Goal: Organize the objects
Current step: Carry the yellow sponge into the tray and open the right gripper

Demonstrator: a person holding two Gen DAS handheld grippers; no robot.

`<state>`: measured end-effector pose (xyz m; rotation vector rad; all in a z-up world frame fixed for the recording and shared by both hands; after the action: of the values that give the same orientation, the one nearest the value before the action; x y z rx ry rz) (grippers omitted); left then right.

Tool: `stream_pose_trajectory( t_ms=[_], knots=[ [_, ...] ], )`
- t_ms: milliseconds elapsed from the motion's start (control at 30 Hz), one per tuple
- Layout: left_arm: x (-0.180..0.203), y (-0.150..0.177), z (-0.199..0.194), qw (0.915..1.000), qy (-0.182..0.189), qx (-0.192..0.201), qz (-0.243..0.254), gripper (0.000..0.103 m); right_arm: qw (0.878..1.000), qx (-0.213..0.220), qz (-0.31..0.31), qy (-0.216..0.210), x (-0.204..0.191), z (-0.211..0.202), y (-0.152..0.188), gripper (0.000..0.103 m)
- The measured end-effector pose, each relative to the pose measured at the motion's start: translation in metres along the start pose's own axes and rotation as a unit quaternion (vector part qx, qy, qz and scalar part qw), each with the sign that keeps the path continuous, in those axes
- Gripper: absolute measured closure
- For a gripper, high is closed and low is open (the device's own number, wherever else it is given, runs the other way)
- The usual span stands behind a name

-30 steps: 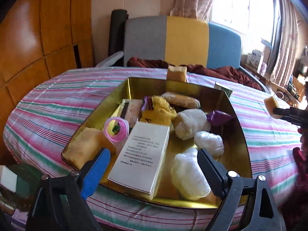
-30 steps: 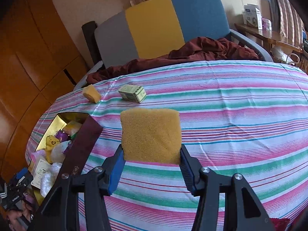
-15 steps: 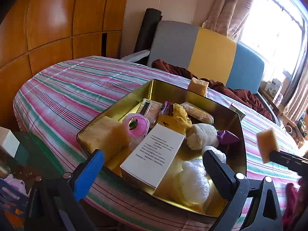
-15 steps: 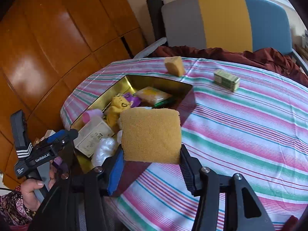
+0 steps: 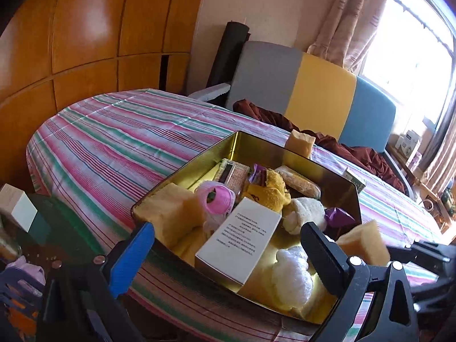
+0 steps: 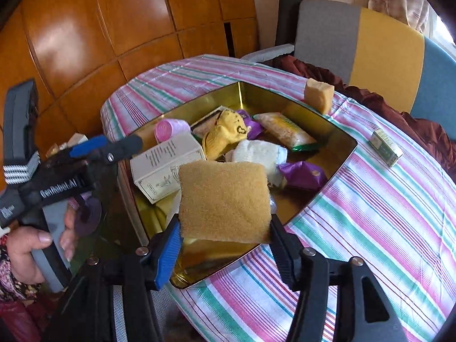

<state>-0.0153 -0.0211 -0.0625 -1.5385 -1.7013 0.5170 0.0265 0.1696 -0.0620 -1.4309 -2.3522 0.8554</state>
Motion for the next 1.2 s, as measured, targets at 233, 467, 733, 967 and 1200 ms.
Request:
stream_pose_trajectory(
  t_ms=[233,467,733,967,1200],
  knots=[
    [-0.009,-0.004,0.0,0.9998,0.007,-0.003,-0.021,0.0,1.0,-0.029,-0.006,0.006,-0.003,0.012,0.003,0.037],
    [-0.009,-0.001,0.002,0.9995,0.013,-0.008,-0.027,0.0,0.999,-0.029,-0.013,0.02,-0.003,0.014,0.001,0.023],
    [-0.003,0.005,0.007,0.9993,0.017,-0.021,-0.024,0.0,0.999,-0.024,0.014,0.038,0.012,0.015,0.002,0.024],
    [0.008,0.008,0.011,0.9993,0.022,-0.027,-0.016,0.0,0.996,-0.026,0.043,0.067,0.035,0.022,0.004,0.024],
    [0.02,0.008,0.015,0.9991,0.025,-0.034,-0.003,0.0,0.996,0.016,0.071,0.055,0.051,0.018,-0.005,0.024]
  ],
)
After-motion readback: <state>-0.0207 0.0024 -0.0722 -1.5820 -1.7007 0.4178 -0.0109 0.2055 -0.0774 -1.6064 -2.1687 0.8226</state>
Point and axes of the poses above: each gripper's, at about its wrist camera, not at the fingertips, and z roughly the way its jaws point, x to its right, y to its underside, the point moved 5 cm from there along z, roughly the way its jaws point, and after that the axes turned 5 degrees about -z, right-handed, at the moved point
